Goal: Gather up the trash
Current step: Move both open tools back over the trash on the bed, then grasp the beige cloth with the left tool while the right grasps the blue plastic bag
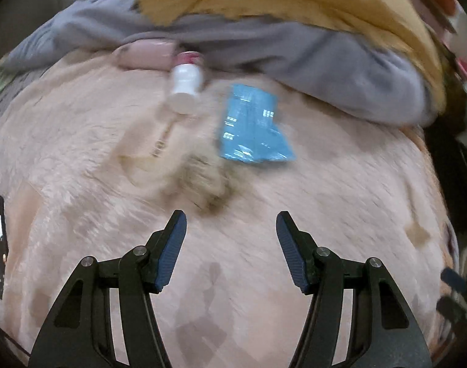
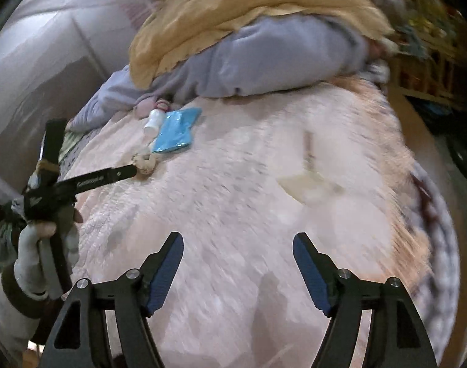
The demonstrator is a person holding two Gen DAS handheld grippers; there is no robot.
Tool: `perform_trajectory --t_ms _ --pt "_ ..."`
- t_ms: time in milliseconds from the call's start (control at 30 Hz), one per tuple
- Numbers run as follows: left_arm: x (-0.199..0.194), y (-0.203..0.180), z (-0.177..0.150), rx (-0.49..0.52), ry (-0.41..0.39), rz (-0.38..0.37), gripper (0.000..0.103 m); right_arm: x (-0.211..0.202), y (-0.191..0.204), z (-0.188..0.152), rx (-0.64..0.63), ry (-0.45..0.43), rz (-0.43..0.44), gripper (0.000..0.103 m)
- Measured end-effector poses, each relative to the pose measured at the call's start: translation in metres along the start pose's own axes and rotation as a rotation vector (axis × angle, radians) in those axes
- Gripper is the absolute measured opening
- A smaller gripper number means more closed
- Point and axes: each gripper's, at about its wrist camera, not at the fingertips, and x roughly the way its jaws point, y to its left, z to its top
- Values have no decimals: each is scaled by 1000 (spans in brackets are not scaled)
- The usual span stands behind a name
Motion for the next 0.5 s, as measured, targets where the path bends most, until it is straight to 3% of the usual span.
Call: perform_trajectory --t_ms 167,267,300,333,367,500 --pt "39 21 16 -51 26 12 60 49 23 40 -34 34 37 76" --pt "51 29 22 -68 27 -41 59 79 42 70 -36 34 85 78" --pt "55 32 22 -67 35 -65 53 89 50 79 -41 32 93 79" --pt "57 34 24 -64 42 -86 32 101 58 89 -47 31 101 80" --pt "58 37 24 -58 57 -109 24 109 65 96 -51 32 109 80" --pt "38 45 18 -34 34 -149 19 155 92 128 -59 43 143 81"
